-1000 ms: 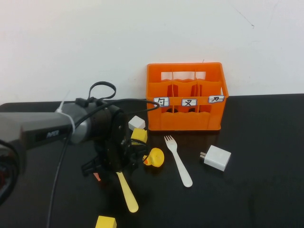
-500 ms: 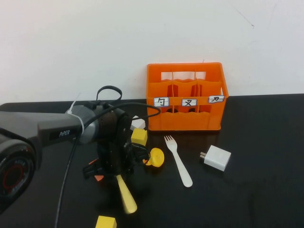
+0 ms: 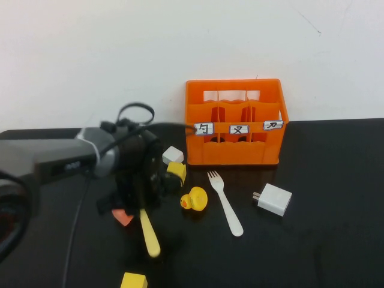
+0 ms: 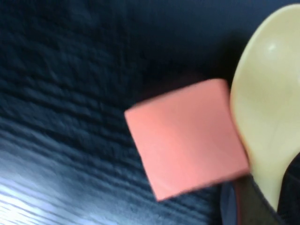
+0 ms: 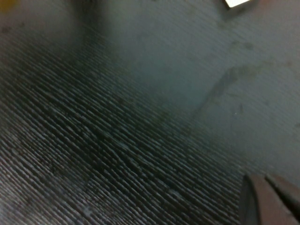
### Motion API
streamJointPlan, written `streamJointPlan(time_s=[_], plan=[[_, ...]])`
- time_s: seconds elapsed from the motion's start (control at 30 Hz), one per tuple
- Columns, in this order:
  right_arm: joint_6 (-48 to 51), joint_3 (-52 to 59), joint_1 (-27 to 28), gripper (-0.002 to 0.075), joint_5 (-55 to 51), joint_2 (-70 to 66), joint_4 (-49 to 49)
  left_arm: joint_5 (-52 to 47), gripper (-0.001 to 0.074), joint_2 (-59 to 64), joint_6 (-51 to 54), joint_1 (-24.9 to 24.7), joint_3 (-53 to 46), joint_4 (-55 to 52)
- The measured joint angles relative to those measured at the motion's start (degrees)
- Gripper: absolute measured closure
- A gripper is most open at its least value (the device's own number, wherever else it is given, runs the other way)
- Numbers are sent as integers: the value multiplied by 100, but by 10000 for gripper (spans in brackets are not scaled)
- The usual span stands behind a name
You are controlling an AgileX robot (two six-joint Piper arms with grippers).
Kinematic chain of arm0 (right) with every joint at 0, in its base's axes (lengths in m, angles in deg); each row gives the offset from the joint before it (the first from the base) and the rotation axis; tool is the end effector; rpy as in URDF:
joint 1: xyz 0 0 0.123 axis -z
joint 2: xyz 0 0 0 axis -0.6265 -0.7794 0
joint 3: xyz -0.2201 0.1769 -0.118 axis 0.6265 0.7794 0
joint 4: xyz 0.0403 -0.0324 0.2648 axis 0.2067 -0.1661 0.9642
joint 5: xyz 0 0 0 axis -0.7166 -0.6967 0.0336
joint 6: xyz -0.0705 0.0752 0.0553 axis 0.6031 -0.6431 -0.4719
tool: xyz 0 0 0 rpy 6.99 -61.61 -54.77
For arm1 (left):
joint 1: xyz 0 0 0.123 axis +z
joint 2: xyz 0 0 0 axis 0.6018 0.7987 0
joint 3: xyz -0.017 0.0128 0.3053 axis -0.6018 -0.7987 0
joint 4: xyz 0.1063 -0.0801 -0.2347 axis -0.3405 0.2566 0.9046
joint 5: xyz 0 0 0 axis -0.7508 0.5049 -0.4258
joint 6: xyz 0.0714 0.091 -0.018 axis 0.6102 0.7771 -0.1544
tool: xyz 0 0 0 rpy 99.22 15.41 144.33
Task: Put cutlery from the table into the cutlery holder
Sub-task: Pick up the spoon, then place the spoon on the box
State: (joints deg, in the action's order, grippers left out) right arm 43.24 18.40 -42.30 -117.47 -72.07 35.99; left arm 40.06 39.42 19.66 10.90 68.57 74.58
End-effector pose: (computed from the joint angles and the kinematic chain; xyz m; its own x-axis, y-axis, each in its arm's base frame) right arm 0.1302 0.0445 0.2131 -0.5988 -0.4620 -0.6542 -0.5751 0.8165 -0.0503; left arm 0.3983 -0.1763 0.1196 -0.8646 -0.4312 -0.2581 -0.4216 0.9019 -0.0944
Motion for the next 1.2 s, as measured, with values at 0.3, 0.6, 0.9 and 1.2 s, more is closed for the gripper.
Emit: streamJointPlan(time_s=[0.3,0.6,0.9,1.2], plan=[[0,0,0,728,0,0,0,14,640,-1215,-297,0,0,-1203],[0,0,0,728,63,0,0,1921,640,-2123,-257,0,-35,-2129],[0,0,0,728,171,0,0,4784,640,-1898,-200,0,-35,-3658],[0,0,0,728,171,0,0,5724,640,-1177,299,49,-35,-3643]])
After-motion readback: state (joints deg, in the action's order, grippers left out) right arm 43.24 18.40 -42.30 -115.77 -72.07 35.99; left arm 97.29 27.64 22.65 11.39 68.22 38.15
